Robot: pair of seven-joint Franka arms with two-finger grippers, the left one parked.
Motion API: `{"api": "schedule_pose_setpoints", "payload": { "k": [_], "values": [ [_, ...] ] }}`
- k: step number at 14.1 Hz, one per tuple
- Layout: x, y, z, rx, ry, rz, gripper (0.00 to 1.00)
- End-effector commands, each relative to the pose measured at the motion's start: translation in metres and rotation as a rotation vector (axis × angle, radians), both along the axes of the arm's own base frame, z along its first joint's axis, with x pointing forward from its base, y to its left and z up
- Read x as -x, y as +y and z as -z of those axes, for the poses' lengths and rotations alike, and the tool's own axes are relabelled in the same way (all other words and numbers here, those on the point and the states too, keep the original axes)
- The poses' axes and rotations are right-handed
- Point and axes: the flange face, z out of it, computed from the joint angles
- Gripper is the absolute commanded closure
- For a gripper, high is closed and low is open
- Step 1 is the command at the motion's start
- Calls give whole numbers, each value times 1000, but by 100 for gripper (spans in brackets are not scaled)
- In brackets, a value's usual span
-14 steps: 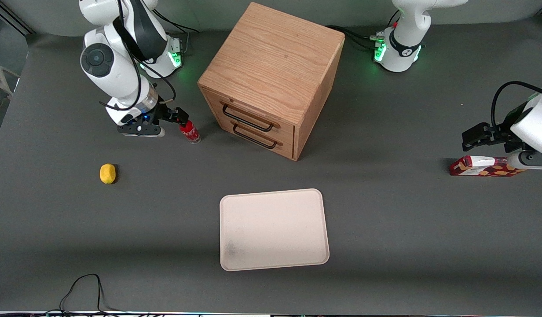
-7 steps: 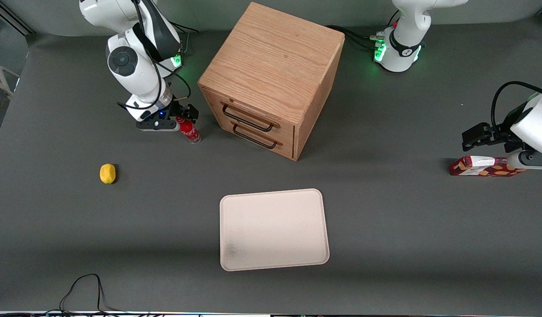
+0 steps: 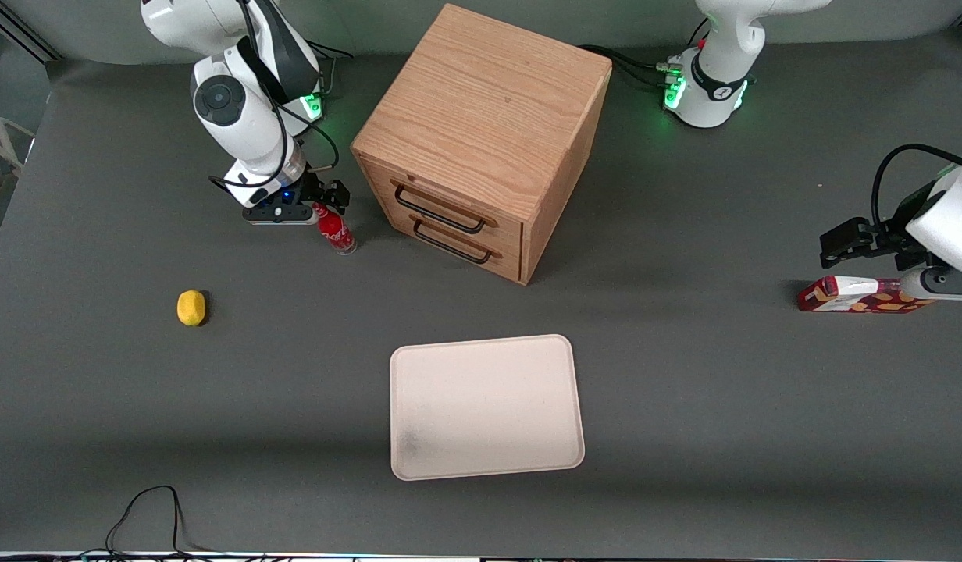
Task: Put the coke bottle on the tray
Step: 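Lower the right gripper around the bottle and close on it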
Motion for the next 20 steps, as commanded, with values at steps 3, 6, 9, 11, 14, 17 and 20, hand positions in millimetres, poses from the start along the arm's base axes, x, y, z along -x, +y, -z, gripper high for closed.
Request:
{"api": "schedule_pose_setpoints", "payload": {
  "k": [3,6,9,11,14,17,20],
  "values": [
    [6,-2,-5,-20,-23,-17,96],
    [6,-1,-6,-20,-23,-19,100],
    [-1,2,-22,-32,-50,-3,100],
    [-12,1,-54,-41,-55,7,100],
    [-46,-18,-129,-64,-25,69,100],
    [-73,-30,-215,-68,9,88,100],
    [-105,-38,-269,-57,34,109,100]
  ]
}}
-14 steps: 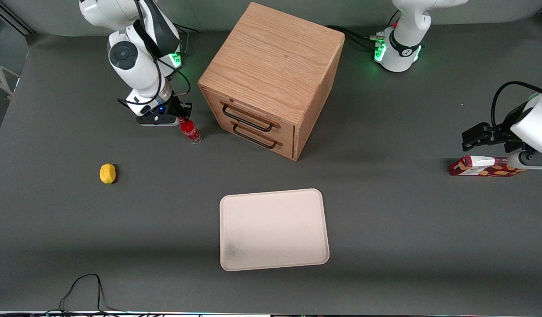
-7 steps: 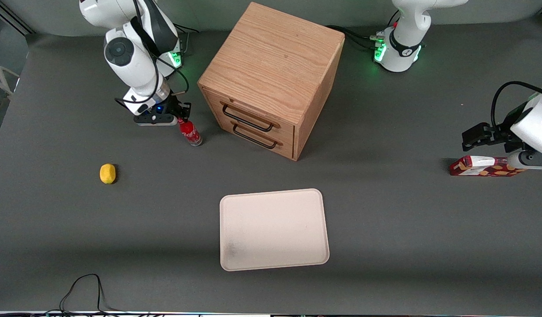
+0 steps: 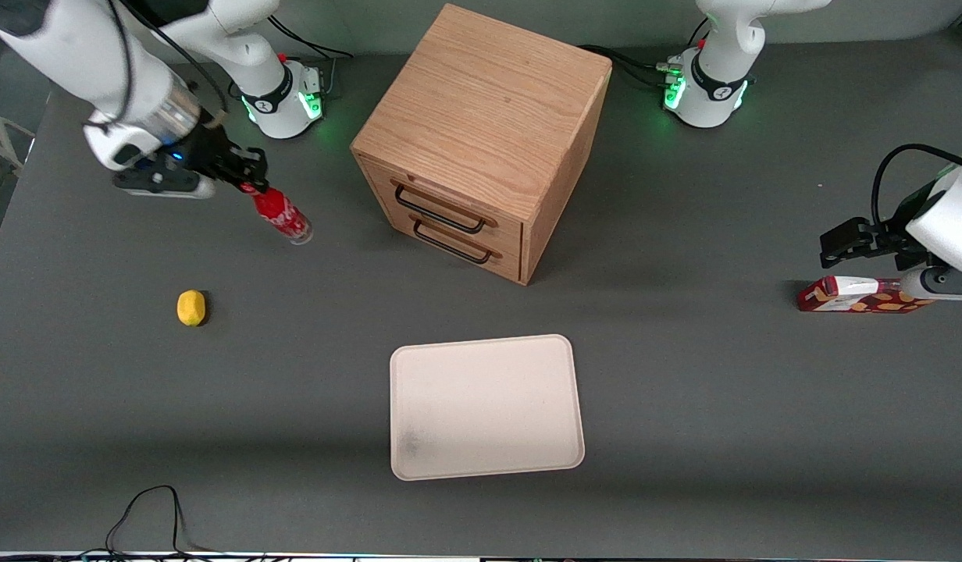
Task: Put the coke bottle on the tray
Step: 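Lift the bottle and carry it toward the cream tray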
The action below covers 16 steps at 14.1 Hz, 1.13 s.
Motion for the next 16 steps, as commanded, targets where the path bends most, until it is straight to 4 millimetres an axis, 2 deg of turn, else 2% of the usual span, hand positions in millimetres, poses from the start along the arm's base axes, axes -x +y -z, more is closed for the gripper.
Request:
{"api": "schedule_pose_setpoints", "payload": {
  "k": [1,6,9,10,14,15,16],
  "values": [
    [-42,8,-38,13,40,3,100],
    [-80,15,-64,41,63,8,100],
    [-114,30,-57,56,58,54,100],
    [-129,38,-51,62,55,78,100],
    [-195,81,-3,56,48,155,100],
    [-211,92,17,62,45,170,100],
    [-227,106,47,60,46,180,100]
  ]
}}
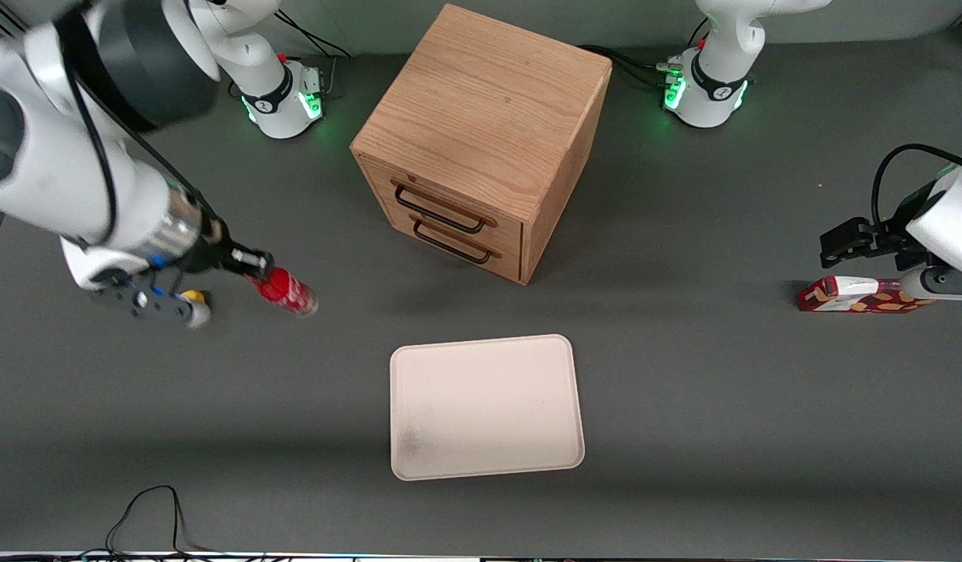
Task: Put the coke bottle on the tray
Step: 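Lift the bottle and carry it toward the cream tray, then lower the bottle upright onto the tray corner and open the gripper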
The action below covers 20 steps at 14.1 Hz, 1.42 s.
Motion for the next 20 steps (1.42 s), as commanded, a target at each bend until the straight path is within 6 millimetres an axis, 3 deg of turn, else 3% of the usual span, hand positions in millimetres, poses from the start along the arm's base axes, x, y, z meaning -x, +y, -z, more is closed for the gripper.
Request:
{"api": "schedule_pose_setpoints", "payload": {
  "k": [1,5,14,16,18,20],
  "values": [
    [-54,39,54,-24,-48,52,100],
    [-95,62,117,-89,-199,64,100],
    [-116,82,173,-124,-306,116,100],
    [-116,94,186,-131,-324,106,100],
    [-116,97,187,-136,-334,106,100],
    [-109,114,191,-137,-335,87,100]
  ]
}}
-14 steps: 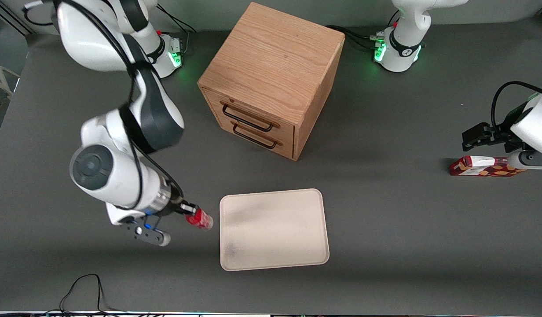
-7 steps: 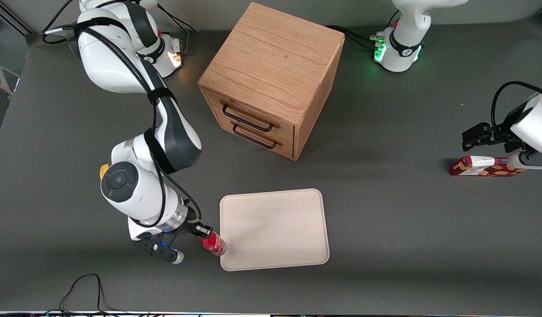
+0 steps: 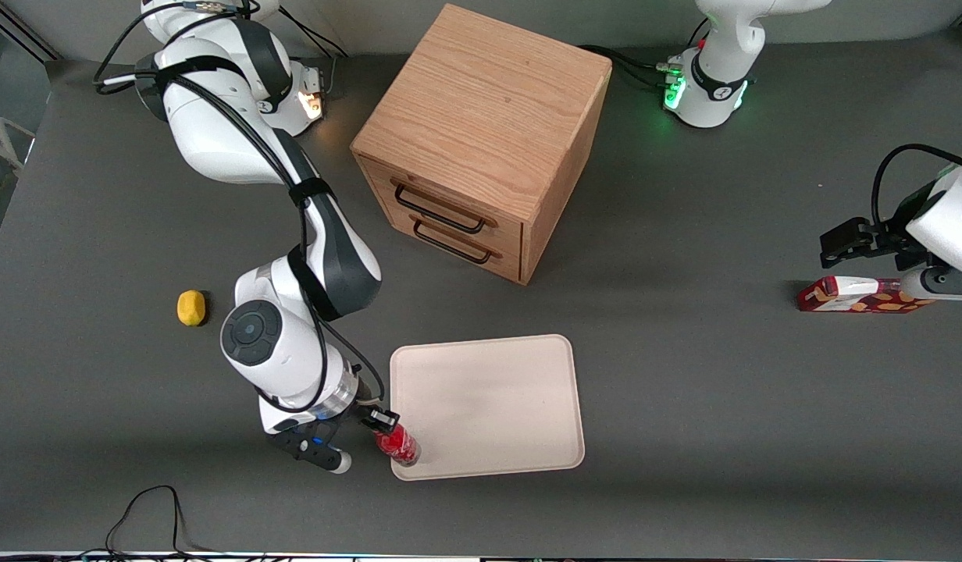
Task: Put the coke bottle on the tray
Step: 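Lower the bottle upright onto the tray corner and open the gripper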
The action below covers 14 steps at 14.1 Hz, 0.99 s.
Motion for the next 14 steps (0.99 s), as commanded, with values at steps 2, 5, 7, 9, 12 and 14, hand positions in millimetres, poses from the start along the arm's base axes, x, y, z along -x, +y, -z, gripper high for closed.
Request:
{"api": "schedule_pose_setpoints", "payload": {
  "k": [2,5,7,9,12,14],
  "values": [
    [3,18,-4,-14,-21,7,100],
    [5,22,7,-3,-7,2,100],
    [5,21,11,13,-7,-1,100],
    [5,20,26,45,1,-9,100],
    [5,19,29,56,3,-11,21],
    [7,21,28,66,5,-15,0]
  ]
}}
